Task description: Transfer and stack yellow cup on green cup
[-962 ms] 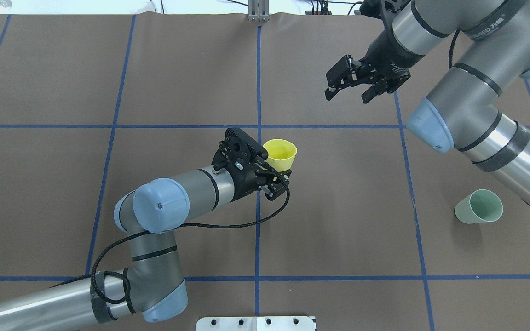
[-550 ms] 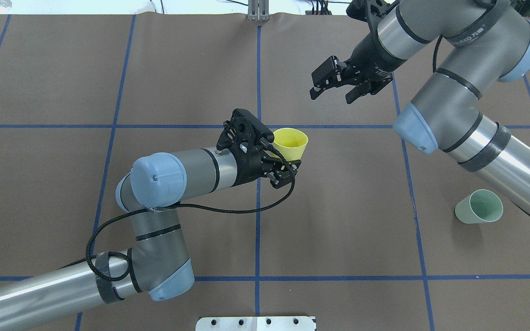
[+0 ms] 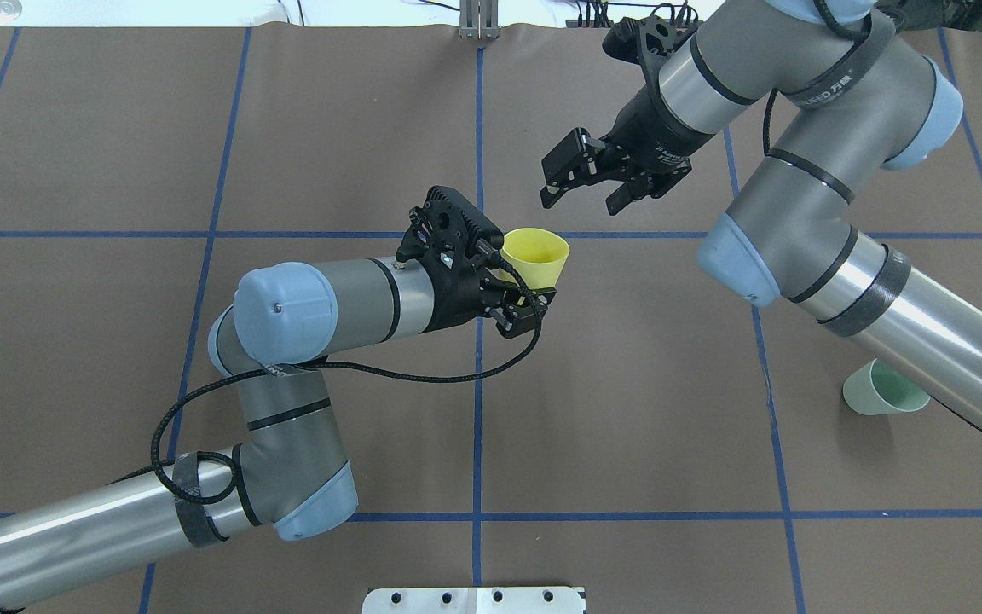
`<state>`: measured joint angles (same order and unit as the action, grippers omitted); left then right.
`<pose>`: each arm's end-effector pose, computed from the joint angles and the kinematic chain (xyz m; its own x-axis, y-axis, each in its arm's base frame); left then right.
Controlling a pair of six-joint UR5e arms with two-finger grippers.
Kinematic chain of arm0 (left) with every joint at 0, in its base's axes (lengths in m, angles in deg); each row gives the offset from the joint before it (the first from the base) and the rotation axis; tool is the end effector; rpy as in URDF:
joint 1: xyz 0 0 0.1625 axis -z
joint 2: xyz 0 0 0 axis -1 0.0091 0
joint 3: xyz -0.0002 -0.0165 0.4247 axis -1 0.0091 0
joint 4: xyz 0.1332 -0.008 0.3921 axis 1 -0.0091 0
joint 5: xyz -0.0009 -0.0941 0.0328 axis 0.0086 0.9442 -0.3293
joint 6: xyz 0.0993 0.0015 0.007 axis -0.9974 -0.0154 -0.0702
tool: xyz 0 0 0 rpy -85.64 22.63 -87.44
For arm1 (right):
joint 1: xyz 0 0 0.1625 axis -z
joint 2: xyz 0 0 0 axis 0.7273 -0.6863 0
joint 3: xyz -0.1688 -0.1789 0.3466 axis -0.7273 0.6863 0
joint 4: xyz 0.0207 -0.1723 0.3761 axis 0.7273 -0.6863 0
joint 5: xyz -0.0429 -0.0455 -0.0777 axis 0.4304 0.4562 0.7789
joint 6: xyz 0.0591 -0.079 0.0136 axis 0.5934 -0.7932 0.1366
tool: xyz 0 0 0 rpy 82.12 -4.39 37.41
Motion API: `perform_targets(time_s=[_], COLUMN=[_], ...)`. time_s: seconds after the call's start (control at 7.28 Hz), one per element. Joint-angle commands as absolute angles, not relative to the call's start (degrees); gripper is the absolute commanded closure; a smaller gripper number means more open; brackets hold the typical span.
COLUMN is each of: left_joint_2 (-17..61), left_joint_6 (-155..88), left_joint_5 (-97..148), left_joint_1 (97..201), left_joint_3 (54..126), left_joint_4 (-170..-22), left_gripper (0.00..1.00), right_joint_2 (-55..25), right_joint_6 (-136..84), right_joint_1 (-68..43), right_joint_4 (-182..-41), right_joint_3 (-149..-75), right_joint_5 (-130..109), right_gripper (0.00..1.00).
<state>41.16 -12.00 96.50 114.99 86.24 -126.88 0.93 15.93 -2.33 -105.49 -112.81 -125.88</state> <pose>0.5543 -0.4078 0.1548 0.2870 0.7583 -0.5852 0.2771 0.5191 0.8085 -0.3879 -0.5356 0.1997 0.3253 -0.1535 0.9331 0.1082 0.9863 0.1245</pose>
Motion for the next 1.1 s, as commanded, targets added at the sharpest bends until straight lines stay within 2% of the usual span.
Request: perform_targets(time_s=[0.0,0.14,0.27,0.96], left_joint_2=[41.2,41.2,41.2,41.3], left_joint_6=[-12.0,-11.9,-11.8,-11.8], left_joint_5=[97.0,97.1,98.5,100.2], left_joint_1=[115.8,116.0,116.9,118.0], left_joint_3=[86.2,86.2,86.2,85.2], left_joint_4=[-127.0,-127.3,-127.4,-127.6], left_gripper=[1.0,1.0,1.0,1.0], right_joint_2=[1.0,0.9,1.0,1.6], right_joint_6=[16.5,17.1,18.2,18.5], right_joint_1=[-1.1,-1.1,-1.1,-1.1], right_joint_4=[-106.1,-106.1,-106.1,-106.2], right_joint_3=[-112.7,-112.6,-111.9,-109.6], right_joint_5=[-125.8,-126.1,-126.5,-133.4], right_gripper=[0.08,0.11,0.19,0.19])
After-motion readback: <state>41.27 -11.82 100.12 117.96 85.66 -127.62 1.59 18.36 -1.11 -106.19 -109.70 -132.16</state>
